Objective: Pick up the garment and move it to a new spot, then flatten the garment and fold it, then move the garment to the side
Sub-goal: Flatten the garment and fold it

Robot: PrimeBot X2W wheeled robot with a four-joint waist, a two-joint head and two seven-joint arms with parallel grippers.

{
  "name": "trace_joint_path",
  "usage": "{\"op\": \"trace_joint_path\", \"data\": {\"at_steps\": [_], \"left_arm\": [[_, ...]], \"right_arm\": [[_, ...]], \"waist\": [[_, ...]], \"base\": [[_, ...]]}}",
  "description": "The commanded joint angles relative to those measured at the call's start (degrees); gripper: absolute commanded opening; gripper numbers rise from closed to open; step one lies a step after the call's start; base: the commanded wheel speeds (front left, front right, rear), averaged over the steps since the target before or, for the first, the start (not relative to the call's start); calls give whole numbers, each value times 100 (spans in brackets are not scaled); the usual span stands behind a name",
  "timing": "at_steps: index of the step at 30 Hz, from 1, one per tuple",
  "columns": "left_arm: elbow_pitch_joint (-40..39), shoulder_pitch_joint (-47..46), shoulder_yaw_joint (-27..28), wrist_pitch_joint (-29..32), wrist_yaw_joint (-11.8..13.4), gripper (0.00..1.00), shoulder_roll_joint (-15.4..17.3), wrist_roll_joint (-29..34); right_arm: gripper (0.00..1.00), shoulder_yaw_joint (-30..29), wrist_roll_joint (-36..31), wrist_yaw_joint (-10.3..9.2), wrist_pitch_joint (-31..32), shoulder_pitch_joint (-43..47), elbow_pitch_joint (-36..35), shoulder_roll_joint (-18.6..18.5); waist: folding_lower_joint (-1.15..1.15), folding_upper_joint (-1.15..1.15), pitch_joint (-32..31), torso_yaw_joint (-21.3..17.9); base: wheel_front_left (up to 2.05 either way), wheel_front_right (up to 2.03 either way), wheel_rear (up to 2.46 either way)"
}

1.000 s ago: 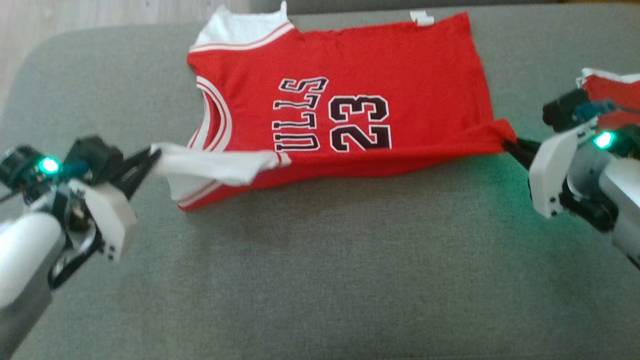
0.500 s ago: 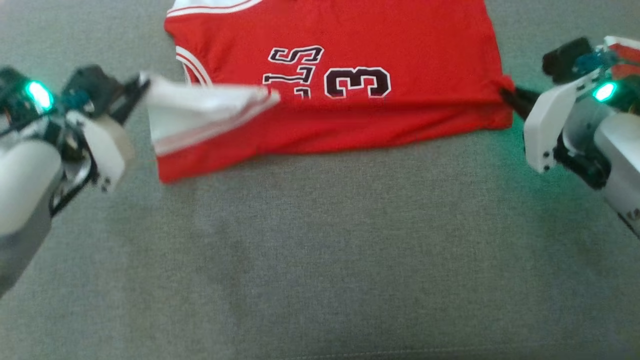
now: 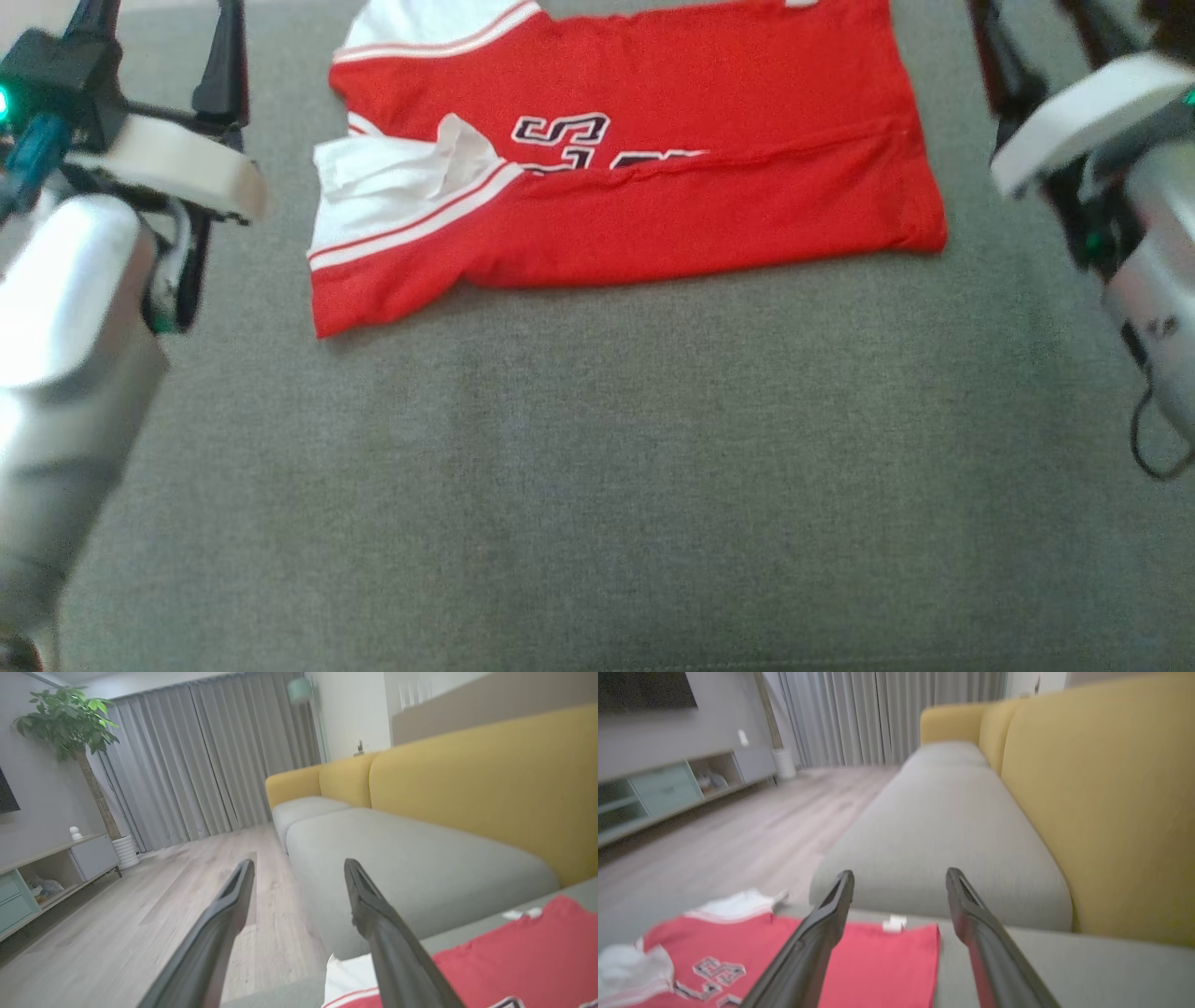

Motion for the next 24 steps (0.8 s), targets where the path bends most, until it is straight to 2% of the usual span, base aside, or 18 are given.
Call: {"op": "trace_joint_path", "data": {"at_steps": [1,3,6,9,12,17,24], "left_arm": [[-519,133,534,-49,195,100,163,88],[-1103,626,958,-51,446,100,104,266],[-1867,1525,1423,-53,732,100,-29,622],[-2407,2395,1696,-53,890,100,-236,967],[-2691,3166,1923,-53,934,100,-514,1148],[-2727,3997,2225,-54,855,100,-817,1461],[-2318,4058,2522,-54,583,100,-978,1744]], "right_arm": [[100,-575,-272,-11,-64,25,-392,28],[100,-1437,-763,-11,-67,420,-872,153],[100,-2606,-1710,-11,-68,1379,-1625,530],[100,-3444,-2669,-11,-69,2428,-2286,1045],[100,-4033,-3368,-11,-69,3353,-2797,1596],[100,-4459,-3979,-11,-69,4311,-3362,2025],[100,-4371,-4106,-11,-69,4516,-3652,2105]], "waist": [[0,0,-143,13],[0,0,-264,8],[0,0,-444,-5],[0,0,-587,-2],[0,0,-695,2],[0,0,-708,-30],[0,0,-495,-162]], "base": [[0,0,0],[0,0,0],[0,0,0],[0,0,0],[0,0,0],[0,0,0],[0,0,0]]}}
